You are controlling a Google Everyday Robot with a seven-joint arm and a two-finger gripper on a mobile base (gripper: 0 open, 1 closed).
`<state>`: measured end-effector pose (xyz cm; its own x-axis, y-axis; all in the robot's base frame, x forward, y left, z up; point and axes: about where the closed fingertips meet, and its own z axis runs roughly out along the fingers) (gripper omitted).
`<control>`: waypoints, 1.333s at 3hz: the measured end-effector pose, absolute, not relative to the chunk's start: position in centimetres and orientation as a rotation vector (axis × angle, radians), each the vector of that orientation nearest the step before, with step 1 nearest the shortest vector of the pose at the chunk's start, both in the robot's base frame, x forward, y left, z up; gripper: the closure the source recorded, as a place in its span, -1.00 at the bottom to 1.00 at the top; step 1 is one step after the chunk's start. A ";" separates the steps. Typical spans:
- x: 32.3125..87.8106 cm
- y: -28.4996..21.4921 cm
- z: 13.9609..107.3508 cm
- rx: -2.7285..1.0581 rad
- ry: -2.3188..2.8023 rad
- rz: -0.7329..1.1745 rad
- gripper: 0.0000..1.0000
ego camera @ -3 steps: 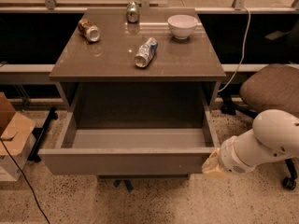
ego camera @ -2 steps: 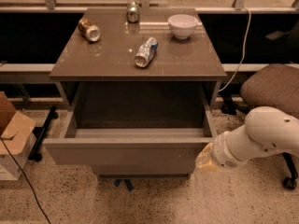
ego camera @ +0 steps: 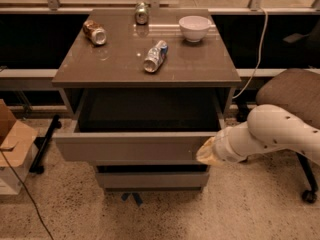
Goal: Close top drawer
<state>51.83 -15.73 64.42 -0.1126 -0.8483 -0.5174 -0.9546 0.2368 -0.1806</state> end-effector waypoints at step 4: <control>61.0 -10.6 66.0 -1.605 1.752 0.085 0.95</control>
Offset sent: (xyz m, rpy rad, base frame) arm 0.0389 0.0135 0.0059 0.0135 -0.0553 0.0287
